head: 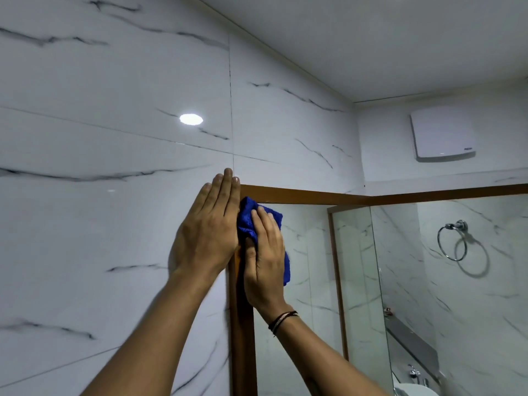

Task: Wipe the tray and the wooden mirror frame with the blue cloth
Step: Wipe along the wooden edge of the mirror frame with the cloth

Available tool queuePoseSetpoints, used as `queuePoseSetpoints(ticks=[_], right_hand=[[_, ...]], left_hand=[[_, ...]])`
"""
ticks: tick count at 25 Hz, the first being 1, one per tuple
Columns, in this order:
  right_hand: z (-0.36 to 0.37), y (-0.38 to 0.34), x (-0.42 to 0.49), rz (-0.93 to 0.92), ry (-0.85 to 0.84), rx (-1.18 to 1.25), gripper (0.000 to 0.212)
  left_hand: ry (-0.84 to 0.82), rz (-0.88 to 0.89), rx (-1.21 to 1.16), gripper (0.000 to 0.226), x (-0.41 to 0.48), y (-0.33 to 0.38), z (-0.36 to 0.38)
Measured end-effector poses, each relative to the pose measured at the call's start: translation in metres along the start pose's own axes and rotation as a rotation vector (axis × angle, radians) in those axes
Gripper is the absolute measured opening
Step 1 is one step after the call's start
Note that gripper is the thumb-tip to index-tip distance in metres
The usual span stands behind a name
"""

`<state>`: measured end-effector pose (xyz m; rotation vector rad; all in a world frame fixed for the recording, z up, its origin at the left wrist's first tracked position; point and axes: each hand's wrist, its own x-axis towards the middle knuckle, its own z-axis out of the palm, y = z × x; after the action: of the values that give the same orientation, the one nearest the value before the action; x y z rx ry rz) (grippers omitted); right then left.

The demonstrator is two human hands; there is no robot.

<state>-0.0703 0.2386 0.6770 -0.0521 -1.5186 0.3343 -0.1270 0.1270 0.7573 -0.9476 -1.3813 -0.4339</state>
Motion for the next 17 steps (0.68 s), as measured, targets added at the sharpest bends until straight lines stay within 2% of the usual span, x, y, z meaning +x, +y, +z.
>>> queuePoseSetpoints(ticks=[2, 6, 9, 11, 12, 14, 17], right_hand=[[0.002, -0.001, 0.010, 0.140, 0.104, 0.067, 0.058], [-0.005, 0.005, 0.085, 0.627, 0.428, 0.160, 0.053], [-0.025, 0.019, 0.114, 0.841, 0.497, 0.154, 0.054], [-0.020, 0.005, 0.104, 0.826, 0.471, 0.204, 0.054], [-0.011, -0.005, 0.091, 0.756, 0.446, 0.245, 0.053], [0.005, -0.021, 0.057, 0.504, 0.357, 0.295, 0.052], [0.004, -0.019, 0.008, 0.165, 0.108, 0.226, 0.054]], left_hand=[[0.021, 0.005, -0.006, 0.063, 0.001, 0.000, 0.003], [0.052, -0.012, -0.042, 0.061, 0.000, 0.000, -0.002], [0.015, -0.019, -0.076, 0.061, 0.000, 0.002, -0.008], [-0.011, -0.006, -0.057, 0.062, 0.000, 0.002, -0.009], [-0.016, 0.002, -0.044, 0.065, -0.001, 0.001, -0.008], [0.003, 0.006, -0.026, 0.067, 0.000, 0.000, -0.005], [0.004, -0.011, -0.048, 0.068, 0.003, -0.001, -0.003]])
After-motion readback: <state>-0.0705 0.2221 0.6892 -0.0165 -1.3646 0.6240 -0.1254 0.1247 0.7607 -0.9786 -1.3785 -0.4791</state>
